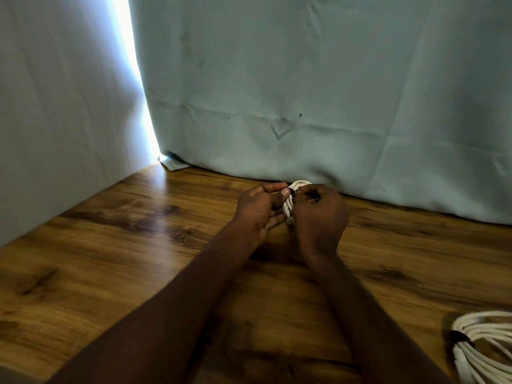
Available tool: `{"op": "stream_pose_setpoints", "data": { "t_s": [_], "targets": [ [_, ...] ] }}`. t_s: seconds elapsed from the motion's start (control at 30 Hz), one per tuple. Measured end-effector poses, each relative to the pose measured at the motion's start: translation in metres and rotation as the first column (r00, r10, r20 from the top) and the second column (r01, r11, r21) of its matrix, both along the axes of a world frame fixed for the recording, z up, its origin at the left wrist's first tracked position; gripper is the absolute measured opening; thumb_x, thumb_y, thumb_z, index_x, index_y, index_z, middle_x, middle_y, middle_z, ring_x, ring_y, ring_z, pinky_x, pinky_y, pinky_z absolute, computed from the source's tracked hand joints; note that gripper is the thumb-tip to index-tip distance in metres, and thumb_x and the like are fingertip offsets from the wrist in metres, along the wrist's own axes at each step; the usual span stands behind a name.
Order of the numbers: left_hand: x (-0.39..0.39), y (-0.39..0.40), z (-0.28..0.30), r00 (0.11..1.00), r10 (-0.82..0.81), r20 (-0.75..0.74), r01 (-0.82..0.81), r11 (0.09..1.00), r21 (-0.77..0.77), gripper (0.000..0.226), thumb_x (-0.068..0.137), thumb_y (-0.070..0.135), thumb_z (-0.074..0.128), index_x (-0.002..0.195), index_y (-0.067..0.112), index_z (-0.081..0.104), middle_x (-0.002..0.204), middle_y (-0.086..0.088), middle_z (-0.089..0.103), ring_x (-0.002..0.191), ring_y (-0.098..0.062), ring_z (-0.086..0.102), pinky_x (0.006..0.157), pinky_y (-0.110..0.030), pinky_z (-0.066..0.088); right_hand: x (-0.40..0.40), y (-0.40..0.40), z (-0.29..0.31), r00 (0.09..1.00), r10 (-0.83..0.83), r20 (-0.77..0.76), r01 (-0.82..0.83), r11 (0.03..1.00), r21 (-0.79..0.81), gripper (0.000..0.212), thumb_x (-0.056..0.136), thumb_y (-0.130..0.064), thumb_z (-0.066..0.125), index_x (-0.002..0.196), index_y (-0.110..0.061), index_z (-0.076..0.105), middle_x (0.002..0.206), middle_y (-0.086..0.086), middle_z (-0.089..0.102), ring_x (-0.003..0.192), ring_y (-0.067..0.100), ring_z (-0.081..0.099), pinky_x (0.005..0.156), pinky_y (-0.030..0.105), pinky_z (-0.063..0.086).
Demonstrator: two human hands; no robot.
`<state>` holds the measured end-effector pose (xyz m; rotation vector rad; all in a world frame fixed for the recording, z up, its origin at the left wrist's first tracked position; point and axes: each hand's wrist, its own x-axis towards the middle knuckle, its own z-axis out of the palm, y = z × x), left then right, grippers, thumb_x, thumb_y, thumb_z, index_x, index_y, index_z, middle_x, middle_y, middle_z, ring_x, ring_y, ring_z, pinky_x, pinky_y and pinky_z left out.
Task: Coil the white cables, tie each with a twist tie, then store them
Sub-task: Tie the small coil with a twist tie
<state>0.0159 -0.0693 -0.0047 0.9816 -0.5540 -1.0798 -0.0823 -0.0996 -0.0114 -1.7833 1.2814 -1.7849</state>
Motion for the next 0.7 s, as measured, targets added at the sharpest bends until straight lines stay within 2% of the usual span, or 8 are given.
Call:
{"op": "stream_pose_setpoints", "data": {
  "t_s": [0.1, 0.2, 0.3, 0.47, 0.57, 0.7],
  "targets": [
    [0.0007, 0.0, -0.001, 1.0, -0.008, -0.011, 0.008, 1.0, 0.0, 0.015, 0.093, 0.0, 0.07, 0.103, 0.011, 0.072, 0.099, -0.01, 0.078, 0.087, -0.022, 0.074, 0.075, -0.035, 0.063, -0.0007, 0.0006, 0.0019, 0.999, 0.013, 0.035, -0.014, 0.999, 0.049, 0.007, 0.077, -0.024, 0.076, 0.082, -0.02, 0.078, 0.079, -0.003, 0.074, 0.078, 0.02, 0.071, 0.072, 0.033, 0.054],
    [0.0006, -0.0006, -0.0012, 1.0, -0.005, -0.005, 0.005, 1.0, -0.005, 0.016, 0.092, 0.0, 0.07, 0.104, 0.01, 0.071, 0.1, -0.011, 0.078, 0.089, -0.023, 0.075, 0.073, -0.034, 0.063, -0.0023, 0.0021, 0.004, 0.997, 0.027, 0.071, -0.036, 0.992, 0.12, 0.004, 0.08, -0.024, 0.076, 0.082, -0.021, 0.075, 0.069, -0.011, 0.064, 0.076, 0.016, 0.069, 0.07, 0.028, 0.047],
    [-0.0026, 0.0002, -0.0005, 0.999, 0.016, 0.04, -0.015, 1.0, -0.023, 0.018, 0.091, -0.001, 0.071, 0.106, 0.008, 0.072, 0.104, -0.015, 0.078, 0.091, -0.024, 0.075, 0.07, -0.033, 0.063, -0.0042, 0.0043, 0.0035, 0.999, 0.025, 0.031, -0.028, 0.994, 0.104, 0.005, 0.082, -0.023, 0.076, 0.084, -0.02, 0.073, 0.071, -0.012, 0.061, 0.077, 0.015, 0.065, 0.07, 0.026, 0.039],
    [-0.0062, -0.0013, -0.0019, 0.99, 0.08, 0.115, -0.069, 0.993, -0.092, 0.014, 0.088, -0.006, 0.072, 0.098, 0.004, 0.072, 0.102, -0.02, 0.077, 0.085, -0.024, 0.075, 0.074, -0.041, 0.064, -0.0023, 0.0036, 0.0031, 0.995, 0.038, 0.092, -0.045, 0.997, 0.069, 0.009, 0.081, -0.019, 0.075, 0.089, -0.022, 0.078, 0.079, -0.008, 0.074, 0.078, 0.017, 0.069, 0.076, 0.036, 0.056],
    [-0.0038, -0.002, -0.0027, 0.984, 0.111, 0.139, -0.099, 0.991, -0.09, 0.014, 0.088, -0.007, 0.071, 0.097, 0.004, 0.072, 0.099, -0.02, 0.077, 0.083, -0.025, 0.075, 0.075, -0.043, 0.064, 0.0, 0.0044, 0.0033, 0.985, 0.1, 0.142, -0.11, 0.992, 0.062, 0.015, 0.082, -0.016, 0.075, 0.094, -0.021, 0.082, 0.084, -0.007, 0.078, 0.076, 0.009, 0.07, 0.076, 0.033, 0.058],
    [-0.0044, -0.0002, -0.0016, 0.965, 0.142, 0.221, -0.119, 0.986, -0.118, 0.013, 0.088, -0.007, 0.072, 0.097, 0.003, 0.072, 0.091, -0.018, 0.077, 0.078, -0.025, 0.074, 0.065, -0.034, 0.061, 0.0014, 0.004, 0.0037, 0.97, 0.11, 0.216, -0.135, 0.985, 0.104, 0.014, 0.081, -0.013, 0.078, 0.092, -0.019, 0.082, 0.081, -0.005, 0.077, 0.075, 0.006, 0.071, 0.073, 0.026, 0.058]
  ]
}}
